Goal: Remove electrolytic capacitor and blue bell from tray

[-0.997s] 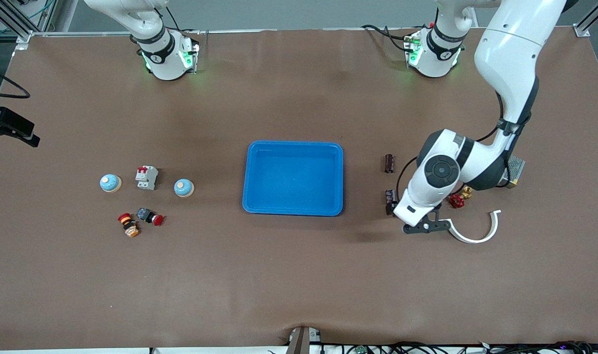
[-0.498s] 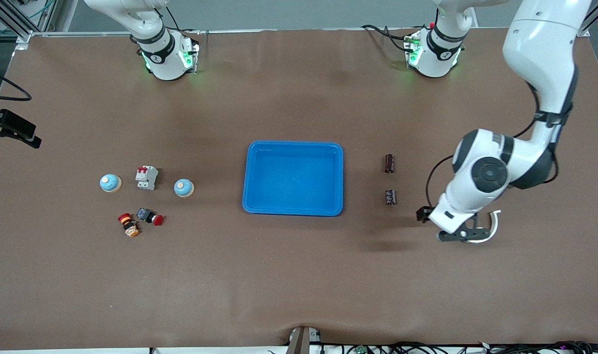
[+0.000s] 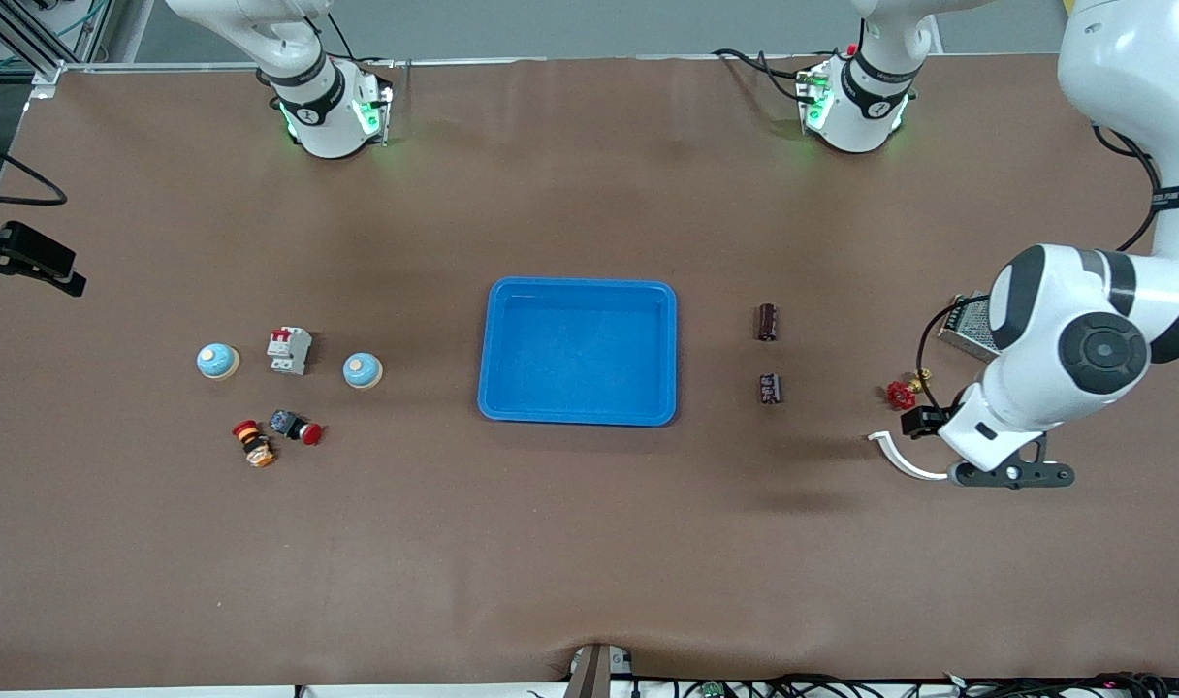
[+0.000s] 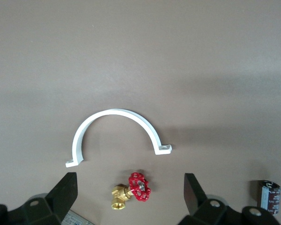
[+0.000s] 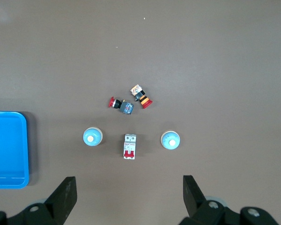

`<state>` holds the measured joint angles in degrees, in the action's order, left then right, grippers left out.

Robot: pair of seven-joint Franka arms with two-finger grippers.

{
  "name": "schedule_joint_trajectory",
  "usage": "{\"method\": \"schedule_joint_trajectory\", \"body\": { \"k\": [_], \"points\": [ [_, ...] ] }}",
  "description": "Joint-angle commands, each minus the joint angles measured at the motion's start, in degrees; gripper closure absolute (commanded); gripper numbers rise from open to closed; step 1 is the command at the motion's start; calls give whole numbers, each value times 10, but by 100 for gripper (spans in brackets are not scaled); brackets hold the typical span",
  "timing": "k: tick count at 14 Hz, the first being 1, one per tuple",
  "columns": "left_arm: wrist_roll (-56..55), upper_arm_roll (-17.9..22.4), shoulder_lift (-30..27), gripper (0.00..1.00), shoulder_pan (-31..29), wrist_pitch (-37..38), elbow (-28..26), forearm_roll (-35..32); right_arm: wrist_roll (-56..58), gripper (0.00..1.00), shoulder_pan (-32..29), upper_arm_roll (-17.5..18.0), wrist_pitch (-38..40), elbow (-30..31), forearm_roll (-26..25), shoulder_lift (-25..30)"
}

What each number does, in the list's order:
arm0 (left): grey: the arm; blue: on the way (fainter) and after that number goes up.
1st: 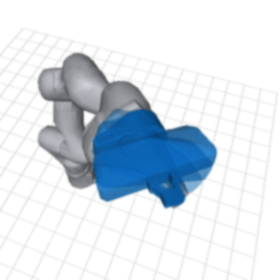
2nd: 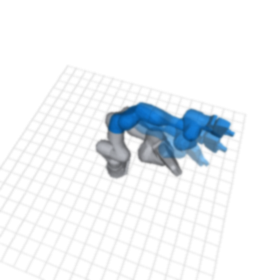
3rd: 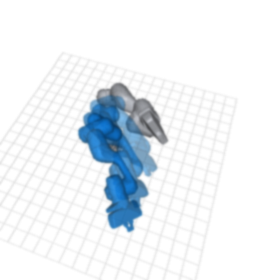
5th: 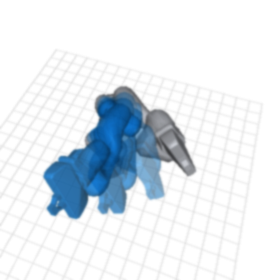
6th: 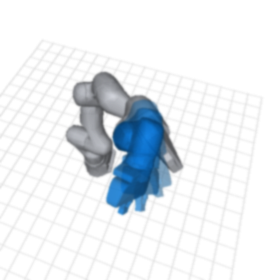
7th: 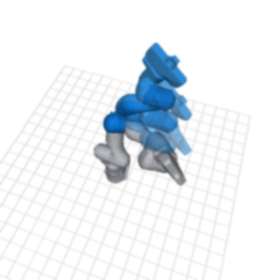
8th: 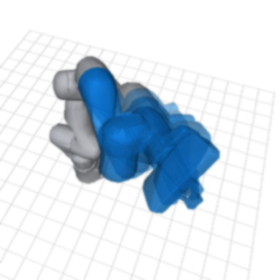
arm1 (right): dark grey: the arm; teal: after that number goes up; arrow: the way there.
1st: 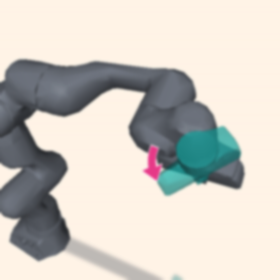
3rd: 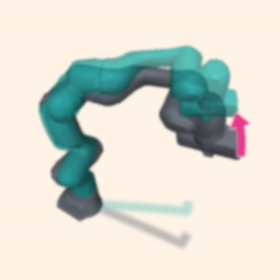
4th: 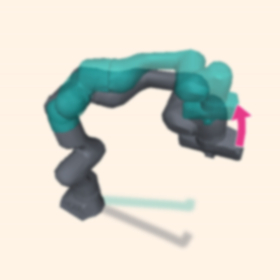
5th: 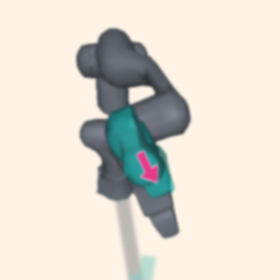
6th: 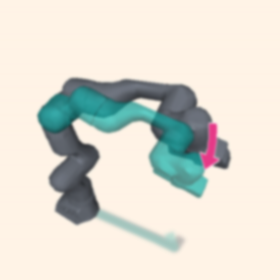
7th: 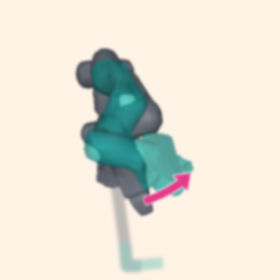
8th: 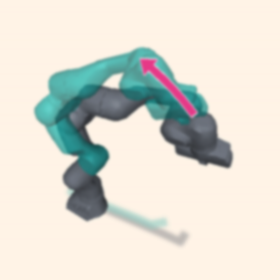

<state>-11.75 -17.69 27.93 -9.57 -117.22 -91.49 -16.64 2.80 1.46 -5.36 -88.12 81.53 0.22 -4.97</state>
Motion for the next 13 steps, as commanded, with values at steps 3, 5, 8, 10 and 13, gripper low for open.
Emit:
{"method": "schedule_joint_trajectory", "body": {
  "k": [3,5,8,10,13],
  "points": [
    [41,4,-18,0,-4,55,29,60,1,0,-8,4,10,-15,6,-5],
    [80,50,-22,0,20,97,60,101,2,0,-6,4,9,-15,5,-5],
    [111,98,-61,0,56,121,63,129,2,0,-7,4,9,-15,5,-5],
    [112,132,-87,0,81,146,65,133,2,0,-7,4,9,-15,5,-5],
    [137,173,-136,0,104,183,64,153,2,0,-6,4,10,-15,6,-5]
  ]
}}
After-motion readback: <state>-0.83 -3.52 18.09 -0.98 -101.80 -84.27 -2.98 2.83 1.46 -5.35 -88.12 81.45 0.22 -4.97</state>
